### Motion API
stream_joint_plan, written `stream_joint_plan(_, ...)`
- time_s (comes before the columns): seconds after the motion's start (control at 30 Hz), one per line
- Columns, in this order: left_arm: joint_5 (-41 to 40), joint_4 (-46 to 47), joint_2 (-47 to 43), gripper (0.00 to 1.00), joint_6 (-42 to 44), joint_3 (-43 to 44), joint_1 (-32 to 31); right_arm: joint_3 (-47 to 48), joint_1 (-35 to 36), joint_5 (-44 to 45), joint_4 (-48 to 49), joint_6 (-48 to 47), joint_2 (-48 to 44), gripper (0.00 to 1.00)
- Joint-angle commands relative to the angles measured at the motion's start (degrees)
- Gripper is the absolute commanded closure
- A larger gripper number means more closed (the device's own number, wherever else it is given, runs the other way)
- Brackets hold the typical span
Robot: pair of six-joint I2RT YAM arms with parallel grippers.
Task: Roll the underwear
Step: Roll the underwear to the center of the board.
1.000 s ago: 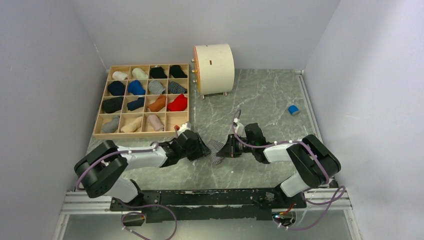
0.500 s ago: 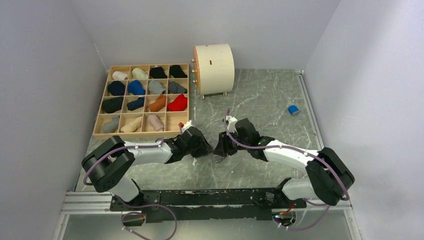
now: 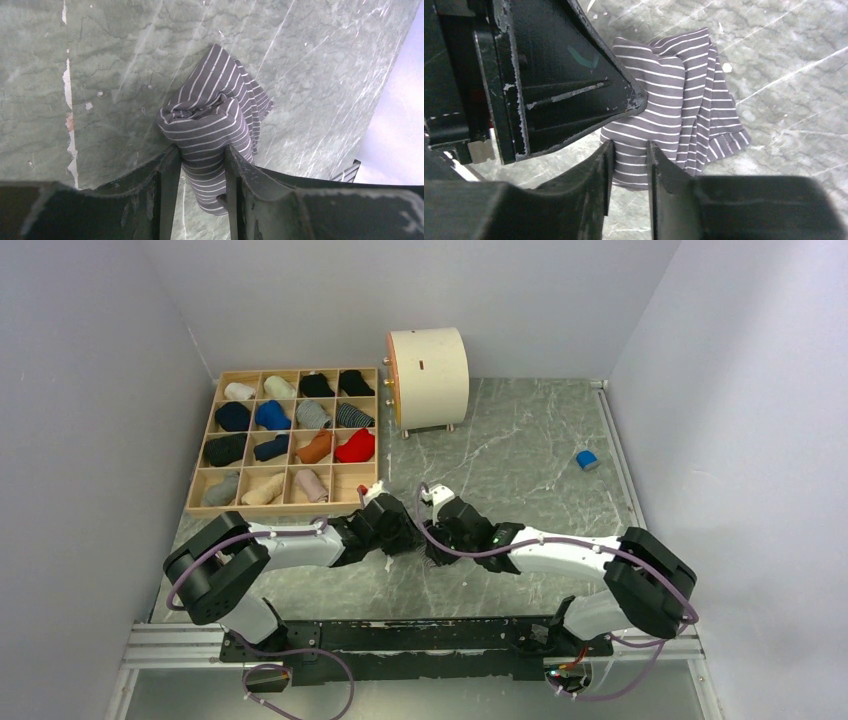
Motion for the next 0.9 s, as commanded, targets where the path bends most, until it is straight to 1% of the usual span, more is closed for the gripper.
stream_joint_plan(0.0, 0.24, -2.03, 0.11, 0.54, 0.39, 0.67, -0.15, 0.35, 0.16, 1.59, 1.53, 0.62, 1.76, 0.77)
stream_joint_plan(0.03, 0.61, -1.85, -0.1, 0.47, 0.55, 0.56, -0.11, -0.66, -0.59, 0.34, 2.12, 1.12, 1.42, 0.82)
stream_joint_plan(0.07, 0.81, -1.51, -0.45, 0.43, 0.49, 0.37, -0.16, -1.96, -1.94, -2.46, 4.4, 1.6, 0.96, 0.86)
stream_joint_plan(0.13, 0.53, -1.8, -1.33, 0.38, 0.3, 0.09, -0.17, -4.53, -6.36, -9.89, 7.92, 3.11, 0.15, 0.9)
stream_joint_plan(0.17, 0.34, -1.77, -1.78, 0.35, 0.22, -0.03, -0.13, -5.97, -8.75, -13.9, 10.21, 3.97, -0.03, 0.91)
stream_joint_plan(0.23, 0.59, -0.17, -2.54, 0.33, 0.66, -0.51, -0.16, -8.44, -13.16, -22.6, 14.89, 5.4, 0.14, 0.91)
stream_joint_plan(0.33, 1.11, 2.15, -2.63, 0.29, 1.66, -0.23, -0.13, -10.51, -17.52, -30.35, 19.58, 6.31, 1.94, 0.91)
stream_joint_plan(0.47, 1.34, 2.26, -0.85, 0.3, 2.87, 1.67, -0.16, -12.24, -22.06, -36.47, 22.08, 6.39, 4.61, 0.91)
stream_joint_plan(0.7, 2.53, 3.64, 2.86, 0.35, 3.42, 3.93, -0.15, -17.09, -29.95, -42.85, 30.1, 10.43, 6.13, 0.91)
stream_joint_plan(0.77, 2.6, 3.72, 3.88, 0.38, 3.75, 5.12, -0.12, -16.25, -30.28, -43.36, 29.5, 10.06, 6.73, 0.91)
stream_joint_plan(0.87, 2.36, 3.29, 5.35, 0.5, 3.37, 6.44, -0.09, -14.48, -30.36, -43.3, 26.97, 8.81, 6.61, 0.85)
